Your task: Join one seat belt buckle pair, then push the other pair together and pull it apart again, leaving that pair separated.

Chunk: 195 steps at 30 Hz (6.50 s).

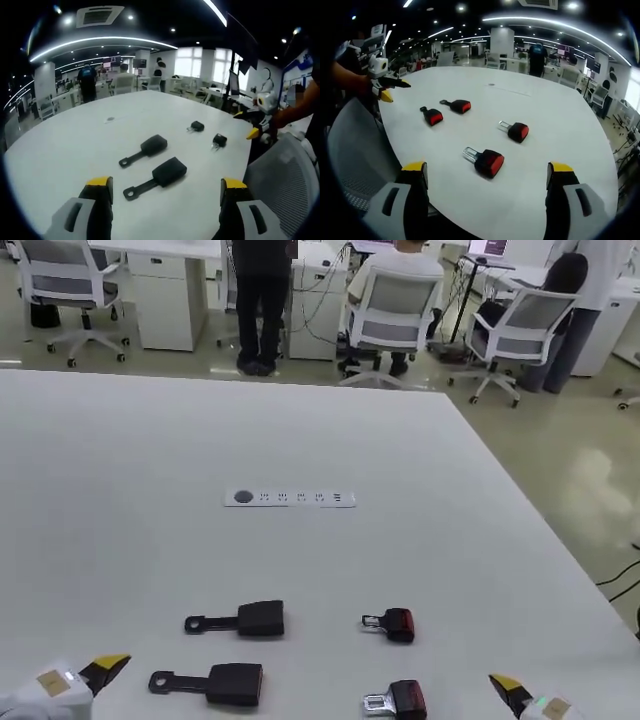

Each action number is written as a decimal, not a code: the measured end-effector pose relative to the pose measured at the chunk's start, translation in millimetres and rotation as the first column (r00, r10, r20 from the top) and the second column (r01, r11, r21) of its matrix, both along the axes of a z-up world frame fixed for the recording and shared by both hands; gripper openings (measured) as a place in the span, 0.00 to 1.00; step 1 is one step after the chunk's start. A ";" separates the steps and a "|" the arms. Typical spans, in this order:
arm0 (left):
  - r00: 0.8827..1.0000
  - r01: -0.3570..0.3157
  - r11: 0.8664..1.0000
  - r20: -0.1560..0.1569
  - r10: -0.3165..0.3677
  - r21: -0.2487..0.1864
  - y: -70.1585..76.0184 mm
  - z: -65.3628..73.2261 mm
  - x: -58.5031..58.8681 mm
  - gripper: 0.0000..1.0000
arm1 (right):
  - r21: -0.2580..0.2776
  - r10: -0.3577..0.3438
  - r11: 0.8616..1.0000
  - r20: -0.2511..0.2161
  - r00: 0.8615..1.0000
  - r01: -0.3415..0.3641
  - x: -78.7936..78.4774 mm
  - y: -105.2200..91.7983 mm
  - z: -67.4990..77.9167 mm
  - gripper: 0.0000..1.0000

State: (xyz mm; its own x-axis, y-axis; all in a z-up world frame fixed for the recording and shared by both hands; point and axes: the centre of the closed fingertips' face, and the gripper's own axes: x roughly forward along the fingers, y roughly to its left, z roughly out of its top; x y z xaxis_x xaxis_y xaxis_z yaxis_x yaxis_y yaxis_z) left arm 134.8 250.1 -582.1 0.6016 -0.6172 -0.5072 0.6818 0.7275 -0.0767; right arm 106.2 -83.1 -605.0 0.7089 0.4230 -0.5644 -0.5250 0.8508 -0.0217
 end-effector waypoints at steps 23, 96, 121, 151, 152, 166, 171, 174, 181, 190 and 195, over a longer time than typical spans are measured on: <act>0.997 0.074 0.995 -0.031 -0.072 0.059 -16.7 -14.3 6.2 0.90 | -0.026 0.157 0.987 -0.062 0.986 -0.159 15.5 6.3 -17.9 0.98; 0.831 0.553 0.800 -0.223 -0.509 0.235 -68.1 -95.0 49.1 0.62 | 0.024 0.558 0.811 -0.328 0.762 -0.584 40.4 31.1 -81.7 0.68; 0.783 0.622 0.727 -0.234 -0.576 0.291 -65.6 -108.3 54.0 0.36 | -0.033 0.572 0.790 -0.320 0.755 -0.612 51.2 37.1 -77.4 0.36; 0.781 0.622 0.719 -0.308 -0.543 0.311 -65.1 -109.0 51.3 0.35 | -0.023 0.586 0.785 -0.301 0.753 -0.620 69.3 68.7 -86.9 0.36; 0.781 0.623 0.716 -0.307 -0.544 0.315 -65.0 -109.4 51.1 0.35 | -0.021 0.586 0.785 -0.297 0.754 -0.619 69.9 72.1 -86.8 0.36; 0.783 0.619 0.718 -0.315 -0.536 0.317 -64.4 -108.9 50.7 0.35 | 0.007 0.604 0.781 -0.265 0.752 -0.624 78.3 105.6 -84.5 0.36; 0.783 0.620 0.716 -0.320 -0.534 0.321 -64.1 -109.6 51.2 0.35 | 0.012 0.604 0.783 -0.252 0.756 -0.622 80.1 116.9 -82.1 0.36; 0.783 0.620 0.715 -0.320 -0.534 0.324 -64.1 -109.3 51.1 0.35 | 0.019 0.601 0.787 -0.244 0.761 -0.616 80.0 126.1 -81.8 0.36; 0.781 0.622 0.712 -0.326 -0.533 0.326 -63.7 -109.7 51.2 0.35 | 0.036 0.611 0.784 -0.222 0.760 -0.620 80.6 148.4 -83.3 0.36; 0.780 0.624 0.707 -0.330 -0.532 0.333 -63.2 -110.3 50.5 0.34 | 0.054 0.632 0.771 -0.196 0.750 -0.635 80.7 177.1 -83.9 0.36; 0.778 0.625 0.705 -0.339 -0.529 0.334 -63.4 -110.5 51.2 0.34 | 0.063 0.637 0.767 -0.189 0.747 -0.638 80.8 185.6 -86.6 0.36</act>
State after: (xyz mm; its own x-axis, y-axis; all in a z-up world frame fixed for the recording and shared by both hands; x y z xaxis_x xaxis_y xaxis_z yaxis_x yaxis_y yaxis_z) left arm 186.0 186.8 -692.6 0.0504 -0.5142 -0.8562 0.9805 0.1884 -0.0554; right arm 187.0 102.5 -691.6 0.1550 0.7346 -0.6605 -0.9393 0.3167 0.1318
